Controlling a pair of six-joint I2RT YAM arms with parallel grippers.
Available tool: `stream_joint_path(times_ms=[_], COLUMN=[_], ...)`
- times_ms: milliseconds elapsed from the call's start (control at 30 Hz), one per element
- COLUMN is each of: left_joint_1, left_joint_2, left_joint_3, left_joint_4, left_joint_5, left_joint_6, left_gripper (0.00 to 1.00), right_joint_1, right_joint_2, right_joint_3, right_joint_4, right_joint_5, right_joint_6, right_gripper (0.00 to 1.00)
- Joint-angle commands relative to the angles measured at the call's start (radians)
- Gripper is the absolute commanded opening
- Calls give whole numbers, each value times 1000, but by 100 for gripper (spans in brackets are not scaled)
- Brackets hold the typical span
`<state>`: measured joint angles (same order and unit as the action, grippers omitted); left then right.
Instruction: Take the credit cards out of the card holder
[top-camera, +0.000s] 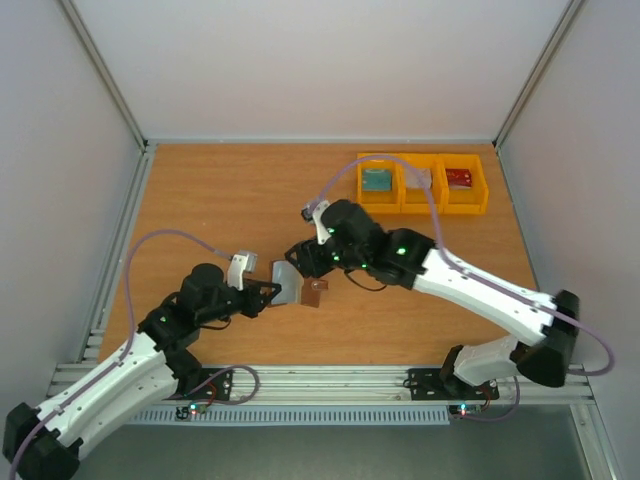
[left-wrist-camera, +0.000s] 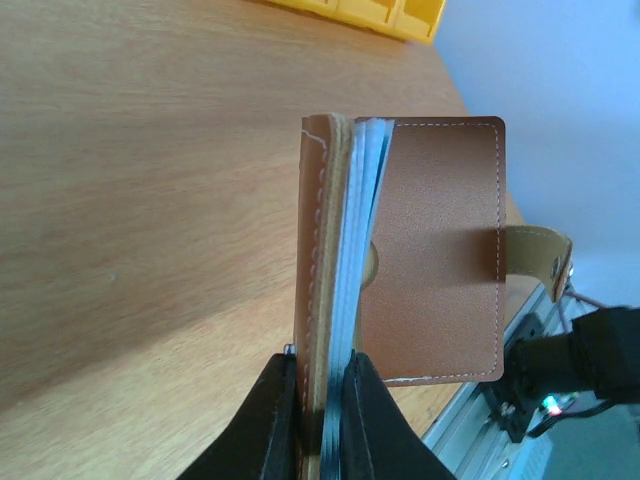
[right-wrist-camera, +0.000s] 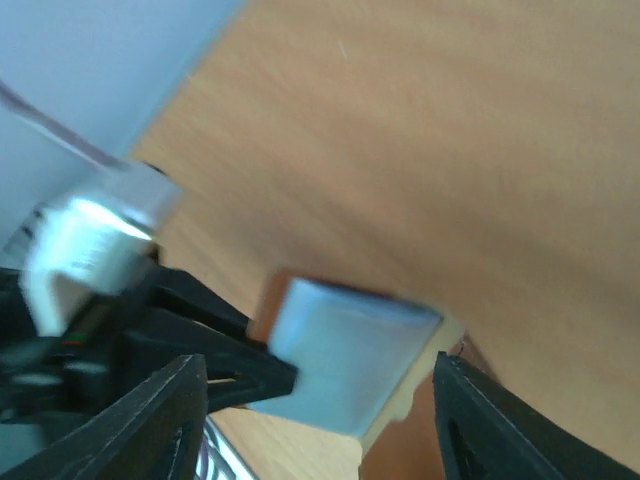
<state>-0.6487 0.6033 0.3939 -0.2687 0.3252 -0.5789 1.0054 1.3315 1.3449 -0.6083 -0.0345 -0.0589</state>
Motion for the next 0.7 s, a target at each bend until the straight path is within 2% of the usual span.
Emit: stream_joint_path(times_ms=[0,167,267,333,400,467,667], left_joint_1=[8,7,8,7,6,6,6], left_joint_2=[-3,16,4,-13,-21,-22,-23], left_joint_3=[-70,-111,-130,-138,-141,-142,-143], left_joint_4=[321,465,521,536,549,569,581], left_joint_5=[29,76,99,121,144,164,174], left_joint_6=[-139,-151,-128,-112,-97,-87,-82], left_gripper=[0,0,0,0,0,0,0], right_joint_1=[7,6,0,-19,-39,-51,-53], right_joint_2=[149,263,273,257,238,232,204], right_joint_3=[-73,-93,-104,-152,-193,-215,-256], right_joint_4=[31,109,101,154,229,293,363], right_joint_5=[-80,-94,-92,-129,-188,-238,-289], right_joint_6=[218,174,148,155,163,176,169], right_gripper=[66,75,75,74,68,57,34])
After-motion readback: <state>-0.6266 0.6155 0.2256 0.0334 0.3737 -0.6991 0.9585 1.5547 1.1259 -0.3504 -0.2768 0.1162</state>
